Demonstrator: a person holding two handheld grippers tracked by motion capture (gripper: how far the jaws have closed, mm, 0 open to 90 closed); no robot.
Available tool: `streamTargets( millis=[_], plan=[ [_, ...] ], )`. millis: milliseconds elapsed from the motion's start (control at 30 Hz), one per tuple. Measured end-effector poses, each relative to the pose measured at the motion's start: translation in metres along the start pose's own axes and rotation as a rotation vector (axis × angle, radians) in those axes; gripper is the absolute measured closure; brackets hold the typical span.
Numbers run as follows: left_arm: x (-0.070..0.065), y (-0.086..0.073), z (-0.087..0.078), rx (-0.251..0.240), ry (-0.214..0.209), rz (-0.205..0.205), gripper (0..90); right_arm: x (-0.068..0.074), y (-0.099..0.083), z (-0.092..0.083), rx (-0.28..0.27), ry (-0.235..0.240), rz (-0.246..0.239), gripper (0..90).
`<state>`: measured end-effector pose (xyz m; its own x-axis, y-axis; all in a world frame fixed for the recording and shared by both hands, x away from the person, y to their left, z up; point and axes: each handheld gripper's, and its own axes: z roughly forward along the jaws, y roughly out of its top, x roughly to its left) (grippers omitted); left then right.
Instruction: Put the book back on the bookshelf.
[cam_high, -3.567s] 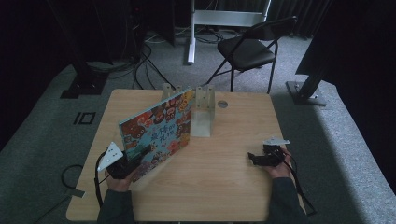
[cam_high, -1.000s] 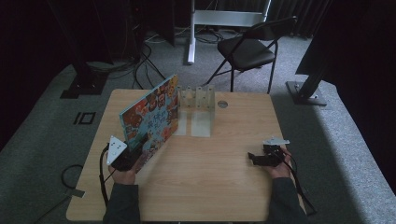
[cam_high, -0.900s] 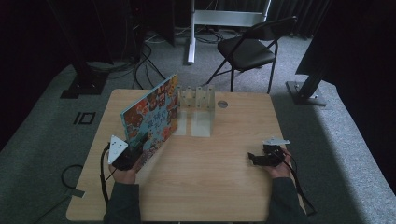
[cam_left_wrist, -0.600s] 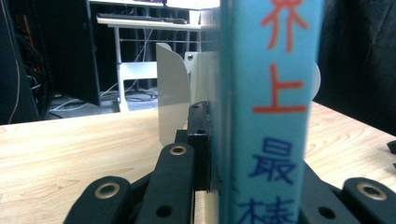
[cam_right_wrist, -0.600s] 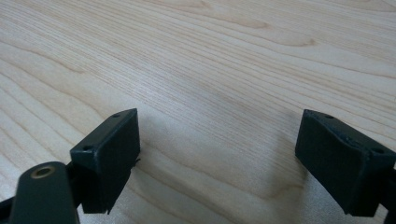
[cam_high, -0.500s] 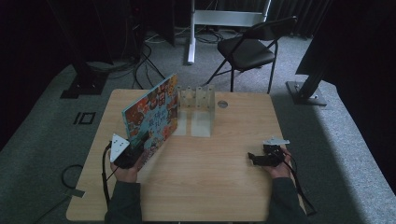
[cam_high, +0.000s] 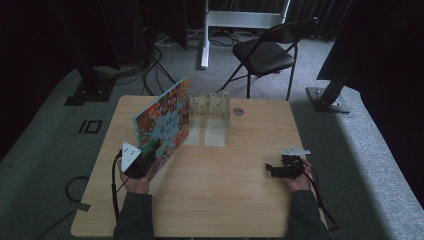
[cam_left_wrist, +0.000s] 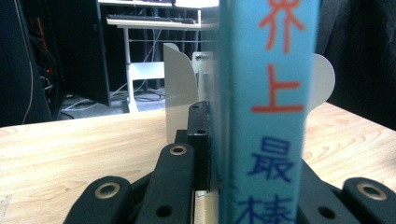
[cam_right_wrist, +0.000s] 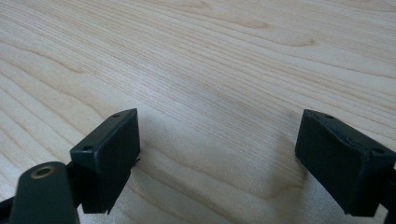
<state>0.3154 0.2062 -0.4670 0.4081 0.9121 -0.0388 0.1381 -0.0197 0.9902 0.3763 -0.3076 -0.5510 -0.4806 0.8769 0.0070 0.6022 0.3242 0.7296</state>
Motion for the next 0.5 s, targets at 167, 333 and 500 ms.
streamTargets(
  millis=[167,333,500],
  plan=[
    [-0.0042,0.0003,0.0038,-0.007,0.019,-0.002,80.8,0.0000,0.0000,0.0000,0.000,0.000,0.000,13.7],
    [-0.0069,0.0010,0.0078,-0.004,0.032,0.002,80.8,-0.0001,0.0000,0.0000,0.000,0.000,0.001,13.7],
    [-0.0092,0.0007,0.0096,-0.003,0.039,0.005,80.8,-0.0002,0.0000,0.0000,-0.001,0.001,0.001,13.7]
  ],
)
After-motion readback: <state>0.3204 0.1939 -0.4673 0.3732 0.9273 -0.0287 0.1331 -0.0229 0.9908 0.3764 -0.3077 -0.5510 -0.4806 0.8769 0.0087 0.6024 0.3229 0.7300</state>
